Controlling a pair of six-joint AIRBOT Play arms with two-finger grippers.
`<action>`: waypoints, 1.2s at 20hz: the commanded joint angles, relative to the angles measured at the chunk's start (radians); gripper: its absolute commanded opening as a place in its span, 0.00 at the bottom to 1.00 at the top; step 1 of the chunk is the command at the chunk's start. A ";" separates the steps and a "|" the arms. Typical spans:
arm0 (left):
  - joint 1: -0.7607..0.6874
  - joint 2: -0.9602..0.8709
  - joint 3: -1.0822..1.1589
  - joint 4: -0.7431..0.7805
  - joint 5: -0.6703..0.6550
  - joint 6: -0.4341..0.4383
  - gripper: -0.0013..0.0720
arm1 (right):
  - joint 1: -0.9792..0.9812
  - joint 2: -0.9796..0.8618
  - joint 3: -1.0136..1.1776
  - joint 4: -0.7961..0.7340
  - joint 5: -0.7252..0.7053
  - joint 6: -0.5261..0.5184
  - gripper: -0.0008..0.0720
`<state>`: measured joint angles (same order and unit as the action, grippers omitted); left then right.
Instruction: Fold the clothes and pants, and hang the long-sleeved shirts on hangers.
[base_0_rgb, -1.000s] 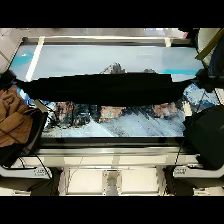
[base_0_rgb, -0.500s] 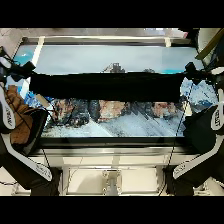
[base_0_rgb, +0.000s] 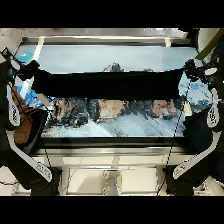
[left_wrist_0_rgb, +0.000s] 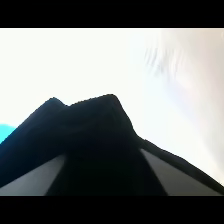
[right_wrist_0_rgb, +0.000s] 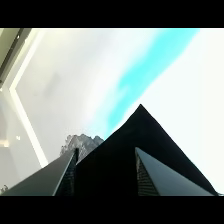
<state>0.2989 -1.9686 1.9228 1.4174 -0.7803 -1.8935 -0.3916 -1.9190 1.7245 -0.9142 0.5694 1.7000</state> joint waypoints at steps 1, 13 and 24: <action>-0.013 0.006 0.001 -0.005 0.003 0.016 0.71 | -0.003 -0.001 0.011 -0.008 0.061 0.026 0.55; -0.153 0.291 0.001 -0.011 0.010 0.318 0.71 | -0.216 -0.010 0.135 -0.054 0.642 -0.182 0.54; -0.416 0.295 0.001 -0.011 0.014 0.493 0.71 | -0.193 -0.220 0.137 0.121 0.641 -0.341 0.54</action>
<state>-0.0715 -1.6745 1.9228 1.4059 -0.7670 -1.4254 -0.5945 -2.1006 1.8603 -0.8223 1.2247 1.3872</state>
